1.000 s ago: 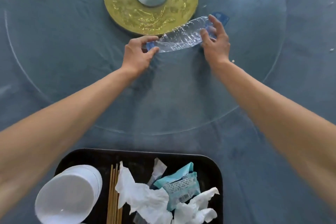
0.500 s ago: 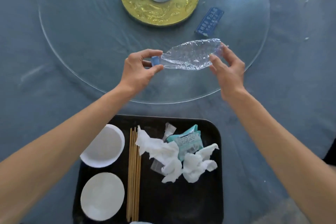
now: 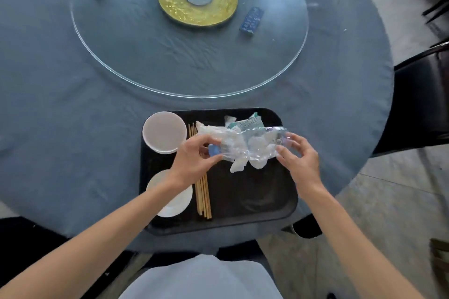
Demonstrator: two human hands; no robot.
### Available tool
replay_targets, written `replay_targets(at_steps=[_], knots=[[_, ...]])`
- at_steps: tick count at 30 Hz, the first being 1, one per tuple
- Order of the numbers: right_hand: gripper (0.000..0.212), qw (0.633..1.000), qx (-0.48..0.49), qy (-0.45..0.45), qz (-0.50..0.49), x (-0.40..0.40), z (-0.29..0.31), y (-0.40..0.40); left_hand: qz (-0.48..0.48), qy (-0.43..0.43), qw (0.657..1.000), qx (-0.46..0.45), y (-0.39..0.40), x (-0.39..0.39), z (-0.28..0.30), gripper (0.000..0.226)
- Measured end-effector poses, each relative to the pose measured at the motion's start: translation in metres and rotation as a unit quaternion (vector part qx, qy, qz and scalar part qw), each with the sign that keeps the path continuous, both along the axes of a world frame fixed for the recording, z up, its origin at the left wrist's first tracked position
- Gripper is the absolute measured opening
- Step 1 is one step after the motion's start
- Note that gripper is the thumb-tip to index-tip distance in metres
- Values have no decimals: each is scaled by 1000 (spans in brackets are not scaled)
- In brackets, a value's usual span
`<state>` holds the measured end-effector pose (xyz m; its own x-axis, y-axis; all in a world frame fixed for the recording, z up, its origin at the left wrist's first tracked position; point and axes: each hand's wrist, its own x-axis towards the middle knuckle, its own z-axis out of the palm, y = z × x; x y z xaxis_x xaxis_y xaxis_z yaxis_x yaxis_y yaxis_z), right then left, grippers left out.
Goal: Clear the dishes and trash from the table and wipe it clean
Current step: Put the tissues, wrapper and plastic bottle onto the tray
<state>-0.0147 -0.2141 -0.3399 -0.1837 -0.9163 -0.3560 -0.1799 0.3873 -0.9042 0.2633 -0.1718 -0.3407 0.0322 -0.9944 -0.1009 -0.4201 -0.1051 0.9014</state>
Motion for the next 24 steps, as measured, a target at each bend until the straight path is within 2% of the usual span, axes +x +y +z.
replay_targets(at_steps=[7, 10, 16, 21, 24], knots=[[36, 992, 68, 103, -11, -15, -44, 88, -27, -108, 993, 48, 75, -34, -50, 29], [38, 986, 71, 152, -9, -21, -59, 100, -31, -178, 983, 41, 86, -50, -62, 32], [43, 978, 75, 191, 37, -28, -74, 104, -43, -302, 952, 27, 96, -65, -69, 31], [57, 978, 60, 181, 87, -41, -60, 109, -78, -351, 933, 27, 102, -72, -61, 55], [57, 976, 25, 203, 75, -56, -38, 115, -109, -353, 929, -17, 103, -78, -43, 67]])
